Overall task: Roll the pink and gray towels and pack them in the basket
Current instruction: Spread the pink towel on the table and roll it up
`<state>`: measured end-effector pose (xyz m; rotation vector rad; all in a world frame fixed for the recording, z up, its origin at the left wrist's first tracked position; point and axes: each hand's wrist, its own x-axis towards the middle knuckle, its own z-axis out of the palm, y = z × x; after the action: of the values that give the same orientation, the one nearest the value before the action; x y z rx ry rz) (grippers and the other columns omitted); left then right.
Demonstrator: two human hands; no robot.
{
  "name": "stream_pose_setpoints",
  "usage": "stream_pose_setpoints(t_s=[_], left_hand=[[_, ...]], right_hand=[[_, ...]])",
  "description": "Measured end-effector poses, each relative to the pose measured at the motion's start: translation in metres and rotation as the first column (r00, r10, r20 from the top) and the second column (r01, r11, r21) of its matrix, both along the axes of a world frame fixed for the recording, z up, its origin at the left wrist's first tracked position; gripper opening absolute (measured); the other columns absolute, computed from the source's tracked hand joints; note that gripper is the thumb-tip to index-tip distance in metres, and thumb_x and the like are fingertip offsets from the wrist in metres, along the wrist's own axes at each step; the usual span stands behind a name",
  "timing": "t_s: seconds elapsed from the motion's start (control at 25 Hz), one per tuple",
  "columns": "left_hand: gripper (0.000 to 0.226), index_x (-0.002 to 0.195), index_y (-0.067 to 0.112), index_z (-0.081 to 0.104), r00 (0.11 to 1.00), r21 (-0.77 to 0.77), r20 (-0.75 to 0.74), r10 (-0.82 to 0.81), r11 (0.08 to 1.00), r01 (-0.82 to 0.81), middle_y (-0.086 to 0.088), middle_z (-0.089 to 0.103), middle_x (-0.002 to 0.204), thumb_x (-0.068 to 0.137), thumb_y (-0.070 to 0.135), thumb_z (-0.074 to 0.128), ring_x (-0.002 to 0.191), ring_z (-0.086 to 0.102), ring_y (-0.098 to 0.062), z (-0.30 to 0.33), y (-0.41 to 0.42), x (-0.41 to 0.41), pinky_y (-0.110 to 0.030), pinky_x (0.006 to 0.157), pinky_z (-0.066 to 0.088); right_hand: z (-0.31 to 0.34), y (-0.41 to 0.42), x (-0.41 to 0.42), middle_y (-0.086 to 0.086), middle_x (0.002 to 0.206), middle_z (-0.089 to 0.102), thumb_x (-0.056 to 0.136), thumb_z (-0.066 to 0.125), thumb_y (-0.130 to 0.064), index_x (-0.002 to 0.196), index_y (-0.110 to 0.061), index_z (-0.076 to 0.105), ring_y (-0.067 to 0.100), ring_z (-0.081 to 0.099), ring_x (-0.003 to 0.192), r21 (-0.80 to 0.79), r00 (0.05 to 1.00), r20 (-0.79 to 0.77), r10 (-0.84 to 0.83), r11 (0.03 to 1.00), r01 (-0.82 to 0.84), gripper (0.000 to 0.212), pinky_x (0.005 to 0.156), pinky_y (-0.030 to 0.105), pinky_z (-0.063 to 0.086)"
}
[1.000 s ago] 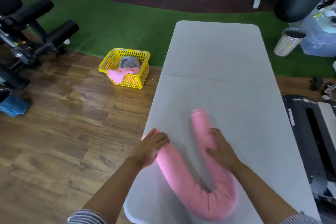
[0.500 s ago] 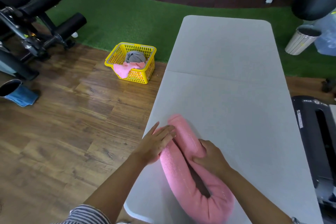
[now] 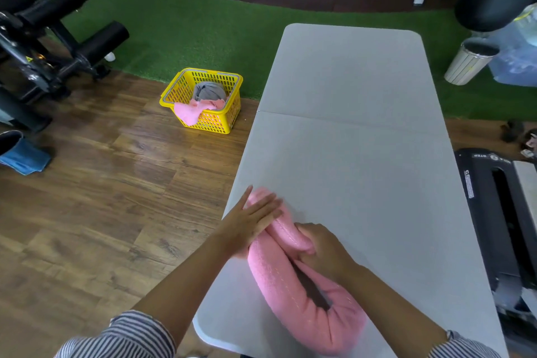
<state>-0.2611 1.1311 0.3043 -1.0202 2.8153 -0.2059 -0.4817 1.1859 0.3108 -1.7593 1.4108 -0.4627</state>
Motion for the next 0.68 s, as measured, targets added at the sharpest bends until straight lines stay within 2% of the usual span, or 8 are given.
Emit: stream_pose_setpoints(t_s=[0.12, 0.2, 0.28, 0.36, 0.4, 0.48, 0.56, 0.68], left_hand=[[0.091, 0.129, 0.015, 0.052, 1.000, 0.014, 0.024, 0.009, 1.000, -0.010, 0.000, 0.060, 0.124, 0.045, 0.031, 0.082, 0.121, 0.054, -0.020, 0.000, -0.004, -0.003, -0.059, 0.111, 0.016], [0.090, 0.126, 0.016, 0.057, 0.999, -0.017, 0.018, 0.038, 0.999, -0.038, 0.002, 0.062, 0.116, 0.042, 0.032, 0.083, 0.110, 0.059, -0.019, 0.000, -0.002, -0.006, -0.055, 0.116, 0.005], [0.100, 0.131, 0.016, 0.051, 0.991, -0.011, 0.070, 0.110, 0.994, -0.109, 0.001, 0.057, 0.120, 0.040, 0.040, 0.083, 0.111, 0.055, -0.019, 0.006, 0.000, -0.012, -0.054, 0.116, -0.006], [0.110, 0.139, 0.014, 0.033, 0.970, 0.047, 0.166, 0.177, 0.981, -0.187, -0.002, 0.043, 0.132, 0.047, 0.052, 0.079, 0.125, 0.042, -0.022, 0.008, 0.006, -0.019, -0.056, 0.115, -0.011], [0.114, 0.142, 0.013, 0.026, 0.961, 0.090, 0.188, 0.201, 0.971, -0.220, -0.004, 0.036, 0.137, 0.049, 0.056, 0.078, 0.132, 0.034, -0.023, 0.007, 0.009, -0.020, -0.057, 0.115, -0.010], [0.127, 0.145, 0.012, 0.020, 0.958, 0.166, 0.161, 0.237, 0.950, -0.263, -0.005, 0.029, 0.146, 0.046, 0.065, 0.080, 0.141, 0.023, -0.023, 0.007, 0.014, -0.020, -0.055, 0.117, -0.001], [0.136, 0.145, 0.011, 0.020, 0.964, 0.205, 0.120, 0.238, 0.944, -0.259, -0.005, 0.029, 0.149, 0.039, 0.072, 0.079, 0.141, 0.023, -0.023, 0.010, 0.017, -0.019, -0.050, 0.118, 0.006], [0.125, 0.144, 0.011, 0.019, 0.968, 0.213, 0.122, 0.221, 0.946, -0.243, -0.003, 0.032, 0.144, 0.048, 0.066, 0.076, 0.134, 0.030, -0.022, 0.012, 0.026, -0.019, -0.042, 0.118, 0.007]], right_hand=[[0.004, -0.001, -0.010, -0.015, 0.097, 0.061, 0.062, 0.061, -0.047, 0.107, -0.036, 0.050, 0.007, 0.059, 0.082, 0.118, 0.992, -0.103, 0.067, 0.992, -0.055, 0.047, 0.071, 0.028, 0.051], [0.007, -0.006, -0.021, -0.010, 0.097, 0.062, 0.065, 0.065, -0.048, 0.106, -0.032, 0.052, 0.010, 0.060, 0.083, 0.172, 0.982, -0.175, 0.069, 0.984, -0.038, 0.046, 0.071, 0.028, 0.050], [0.010, -0.010, -0.029, 0.000, 0.111, 0.062, 0.077, 0.062, -0.031, 0.116, -0.021, 0.053, 0.021, 0.057, 0.098, 0.057, 0.958, -0.281, 0.060, 0.997, -0.046, 0.041, 0.083, 0.032, 0.047], [0.004, -0.013, -0.035, 0.009, 0.124, 0.057, 0.077, 0.052, -0.012, 0.130, -0.016, 0.048, 0.031, 0.054, 0.111, -0.138, 0.908, -0.418, 0.041, 0.985, -0.108, 0.054, 0.095, 0.038, 0.044], [-0.001, -0.012, -0.038, 0.010, 0.124, 0.057, 0.075, 0.049, -0.015, 0.133, -0.021, 0.045, 0.034, 0.056, 0.109, -0.212, 0.882, -0.471, 0.002, 0.970, -0.116, 0.058, 0.094, 0.043, 0.045], [0.003, -0.003, -0.042, 0.006, 0.125, 0.054, 0.080, 0.048, -0.037, 0.136, -0.033, 0.034, 0.033, 0.055, 0.106, -0.136, 0.760, -0.647, -0.064, 0.990, -0.032, 0.058, 0.088, 0.045, 0.044], [0.006, 0.006, -0.046, 0.004, 0.125, 0.050, 0.087, 0.043, -0.053, 0.139, -0.027, 0.028, 0.028, 0.052, 0.106, -0.033, 0.652, -0.755, -0.069, 0.997, 0.067, 0.060, 0.082, 0.039, 0.041], [0.010, 0.015, -0.044, 0.001, 0.127, 0.050, 0.090, 0.030, -0.056, 0.140, -0.020, 0.024, 0.024, 0.052, 0.105, -0.070, 0.613, -0.788, -0.055, 0.998, -0.001, 0.062, 0.077, 0.035, 0.040]])
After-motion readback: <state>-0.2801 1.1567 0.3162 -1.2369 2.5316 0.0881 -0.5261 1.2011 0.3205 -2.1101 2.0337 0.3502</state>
